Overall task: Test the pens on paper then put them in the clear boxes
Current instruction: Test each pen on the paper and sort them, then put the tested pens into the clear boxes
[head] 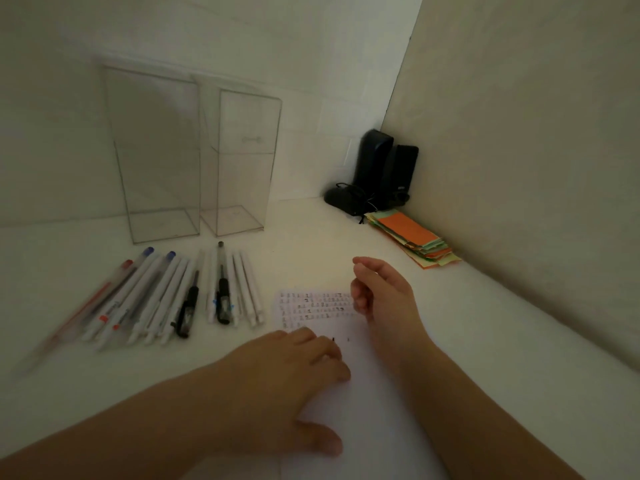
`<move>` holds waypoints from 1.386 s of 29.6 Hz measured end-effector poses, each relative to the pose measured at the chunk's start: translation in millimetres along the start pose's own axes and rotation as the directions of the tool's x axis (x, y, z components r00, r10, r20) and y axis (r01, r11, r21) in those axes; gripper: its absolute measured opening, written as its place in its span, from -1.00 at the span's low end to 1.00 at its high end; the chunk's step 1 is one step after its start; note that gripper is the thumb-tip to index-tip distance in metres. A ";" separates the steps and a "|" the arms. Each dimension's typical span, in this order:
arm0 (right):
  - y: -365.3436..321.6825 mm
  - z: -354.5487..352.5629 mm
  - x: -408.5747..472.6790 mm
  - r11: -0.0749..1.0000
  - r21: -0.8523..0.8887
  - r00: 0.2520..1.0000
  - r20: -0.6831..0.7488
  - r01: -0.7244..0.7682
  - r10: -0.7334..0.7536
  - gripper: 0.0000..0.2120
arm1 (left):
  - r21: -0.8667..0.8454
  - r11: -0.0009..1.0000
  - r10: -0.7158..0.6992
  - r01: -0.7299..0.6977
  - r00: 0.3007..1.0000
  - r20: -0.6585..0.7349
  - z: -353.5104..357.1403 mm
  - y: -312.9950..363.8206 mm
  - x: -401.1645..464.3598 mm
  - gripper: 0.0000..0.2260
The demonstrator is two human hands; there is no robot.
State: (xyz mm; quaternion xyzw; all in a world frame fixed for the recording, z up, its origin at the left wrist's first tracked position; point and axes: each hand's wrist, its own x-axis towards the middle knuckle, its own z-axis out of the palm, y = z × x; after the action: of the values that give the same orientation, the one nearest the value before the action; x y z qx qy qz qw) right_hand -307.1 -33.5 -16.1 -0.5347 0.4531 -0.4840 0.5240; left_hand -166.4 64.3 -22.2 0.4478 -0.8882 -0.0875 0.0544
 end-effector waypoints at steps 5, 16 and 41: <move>-23.1 -1.6 -7.8 0.992 -0.116 0.998 0.029 0.050 -0.047 -0.87 | 0.000 0.999 -0.050 0.050 0.996 -0.079 13.4 9.2 -9.1 -0.41; -40.4 -3.9 -36.7 0.087 -0.744 0.748 0.651 0.662 -0.129 -0.83 | -0.055 0.984 -0.174 0.167 0.969 -0.177 -6.5 -2.6 -31.7 -0.47; 20.8 84.3 -22.4 0.091 -0.655 0.654 0.755 0.750 0.047 -0.43 | 0.017 0.869 -0.423 0.494 0.760 -0.493 28.0 -81.4 -69.1 -0.43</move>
State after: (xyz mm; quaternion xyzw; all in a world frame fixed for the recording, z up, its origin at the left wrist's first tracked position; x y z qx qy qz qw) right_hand -225.7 -1.8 -36.4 -0.9558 0.2917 -0.0075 0.0346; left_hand -66.4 75.4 -67.5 0.6619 -0.7141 0.0790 0.2137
